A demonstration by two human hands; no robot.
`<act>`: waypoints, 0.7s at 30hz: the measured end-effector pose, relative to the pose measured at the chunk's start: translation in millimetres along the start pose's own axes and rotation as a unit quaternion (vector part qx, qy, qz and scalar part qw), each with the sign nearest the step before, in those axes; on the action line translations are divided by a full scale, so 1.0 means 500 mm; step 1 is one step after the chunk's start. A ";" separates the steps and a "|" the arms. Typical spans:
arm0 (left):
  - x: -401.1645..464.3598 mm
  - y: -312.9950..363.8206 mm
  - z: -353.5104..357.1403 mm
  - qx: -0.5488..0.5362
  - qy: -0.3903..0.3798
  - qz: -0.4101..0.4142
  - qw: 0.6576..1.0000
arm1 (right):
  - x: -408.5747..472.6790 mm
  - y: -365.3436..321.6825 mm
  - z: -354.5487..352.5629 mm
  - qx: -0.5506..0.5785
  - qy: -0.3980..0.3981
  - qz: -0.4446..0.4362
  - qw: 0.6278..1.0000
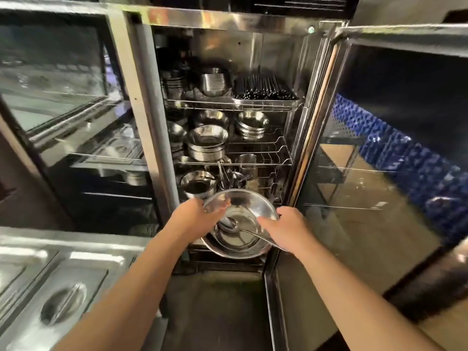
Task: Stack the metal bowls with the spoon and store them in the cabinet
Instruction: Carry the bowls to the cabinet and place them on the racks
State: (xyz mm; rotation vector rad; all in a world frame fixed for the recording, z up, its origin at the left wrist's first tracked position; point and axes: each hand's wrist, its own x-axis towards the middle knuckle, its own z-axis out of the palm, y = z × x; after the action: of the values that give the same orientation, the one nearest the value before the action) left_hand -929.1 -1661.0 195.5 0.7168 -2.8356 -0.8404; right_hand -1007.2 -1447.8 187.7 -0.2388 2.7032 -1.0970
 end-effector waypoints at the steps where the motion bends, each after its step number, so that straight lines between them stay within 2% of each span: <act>1: 0.037 0.000 -0.009 0.003 -0.007 0.010 1.000 | 0.026 -0.016 0.004 0.005 0.007 0.008 1.000; 9: 0.306 0.012 -0.029 -0.006 -0.090 0.066 0.994 | 0.228 -0.094 0.004 -0.015 0.062 0.041 0.997; 21: 0.641 0.097 0.068 -0.040 -0.101 0.048 0.993 | 0.583 -0.091 -0.020 -0.013 0.063 0.059 0.996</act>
State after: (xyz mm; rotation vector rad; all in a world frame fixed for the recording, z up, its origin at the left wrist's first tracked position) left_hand -1240.1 -1757.7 180.4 0.5079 -2.9616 -1.0600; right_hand -1287.7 -1539.8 186.9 -0.0137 2.8016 -1.0784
